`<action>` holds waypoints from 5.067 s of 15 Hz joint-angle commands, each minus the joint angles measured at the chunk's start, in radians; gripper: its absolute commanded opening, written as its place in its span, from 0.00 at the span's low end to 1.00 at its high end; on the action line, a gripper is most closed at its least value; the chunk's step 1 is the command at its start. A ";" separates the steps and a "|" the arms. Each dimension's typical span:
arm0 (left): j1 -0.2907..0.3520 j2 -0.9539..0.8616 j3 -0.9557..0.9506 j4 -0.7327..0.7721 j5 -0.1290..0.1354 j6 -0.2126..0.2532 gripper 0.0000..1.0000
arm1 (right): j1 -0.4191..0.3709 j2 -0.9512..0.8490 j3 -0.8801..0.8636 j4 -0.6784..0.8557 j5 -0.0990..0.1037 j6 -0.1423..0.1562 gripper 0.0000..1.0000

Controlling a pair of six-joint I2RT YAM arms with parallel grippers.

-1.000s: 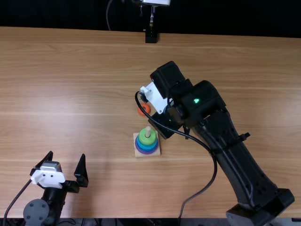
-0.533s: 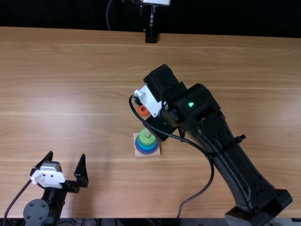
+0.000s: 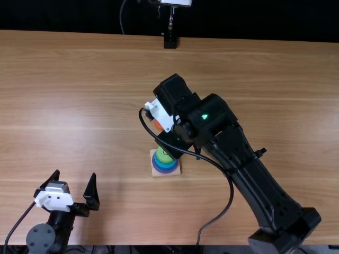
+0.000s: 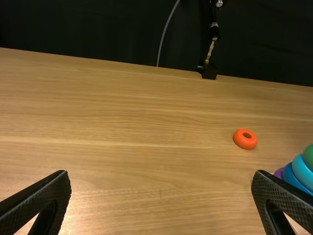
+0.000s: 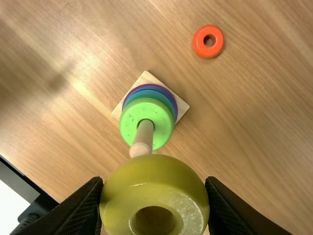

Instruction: Build the Hanoi tower: stack the rings onto the peg from bottom to top in this color order: purple, dark blue, light blue, dark green, light green, yellow, orange.

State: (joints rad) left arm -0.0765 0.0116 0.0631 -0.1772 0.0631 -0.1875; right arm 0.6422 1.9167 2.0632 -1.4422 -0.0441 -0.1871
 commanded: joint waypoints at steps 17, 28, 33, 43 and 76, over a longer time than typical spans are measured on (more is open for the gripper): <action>0.017 -0.012 -0.054 -0.012 0.005 0.003 1.00 | 0.036 0.074 0.067 -0.006 -0.007 0.009 0.00; 0.017 -0.012 -0.054 -0.012 0.005 0.003 1.00 | 0.048 0.074 0.031 -0.013 -0.006 0.007 0.00; 0.017 -0.012 -0.054 -0.012 0.005 0.003 1.00 | 0.047 0.076 0.028 -0.011 -0.002 0.009 0.43; 0.017 -0.012 -0.054 -0.012 0.005 0.003 1.00 | 0.042 0.077 0.087 0.037 0.005 0.005 1.00; 0.017 -0.012 -0.054 -0.012 0.005 0.003 1.00 | -0.131 0.443 -0.055 0.559 0.004 0.237 1.00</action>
State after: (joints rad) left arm -0.0700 0.0116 0.0631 -0.1764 0.0635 -0.1875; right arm 0.5205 2.3299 2.0026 -0.8856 -0.0437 0.0418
